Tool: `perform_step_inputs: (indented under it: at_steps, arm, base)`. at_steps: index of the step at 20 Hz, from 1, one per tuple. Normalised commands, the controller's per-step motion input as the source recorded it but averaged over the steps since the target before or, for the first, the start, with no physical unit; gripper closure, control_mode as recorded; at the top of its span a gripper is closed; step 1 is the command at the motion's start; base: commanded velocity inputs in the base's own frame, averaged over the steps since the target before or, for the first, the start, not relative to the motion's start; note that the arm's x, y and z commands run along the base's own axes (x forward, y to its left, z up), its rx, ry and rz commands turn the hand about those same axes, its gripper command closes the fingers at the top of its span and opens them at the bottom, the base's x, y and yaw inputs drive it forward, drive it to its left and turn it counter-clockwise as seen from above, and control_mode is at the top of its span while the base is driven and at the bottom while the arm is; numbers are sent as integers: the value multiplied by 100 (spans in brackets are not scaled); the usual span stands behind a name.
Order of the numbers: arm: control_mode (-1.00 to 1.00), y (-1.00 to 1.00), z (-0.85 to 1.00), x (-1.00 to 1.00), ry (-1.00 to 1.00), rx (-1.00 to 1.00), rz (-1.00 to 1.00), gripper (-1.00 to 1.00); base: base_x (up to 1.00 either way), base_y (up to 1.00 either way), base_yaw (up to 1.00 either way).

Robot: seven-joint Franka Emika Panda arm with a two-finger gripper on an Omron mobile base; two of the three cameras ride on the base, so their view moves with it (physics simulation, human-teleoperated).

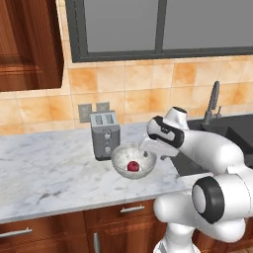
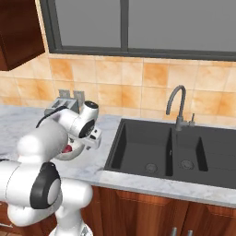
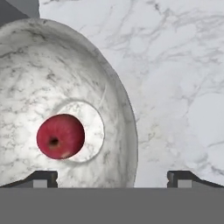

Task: Move the cup from next to the sink to the open cabinet. Then, move the bowl with the apple to the fridge to clear the area for faucet cleaning.

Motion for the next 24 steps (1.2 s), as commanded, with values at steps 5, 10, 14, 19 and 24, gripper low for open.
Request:
perform_step_inputs:
  at_steps: [5,10,14,19,24]
  arm:
    - [-100,11,-49,18,0,0,0,100]
    - [-100,0,0,1,0,0,0,100]
    - [-100,0,36,-41,-7,4,-4,100]
    - [-100,-27,100,-89,-11,21,-27,100]
    - [-100,-21,100,-99,-6,22,-51,100]
  base:
    - [0,0,0]
    - [0,0,0]
    - [0,0,0]
    - [0,0,0]
    - [0,0,0]
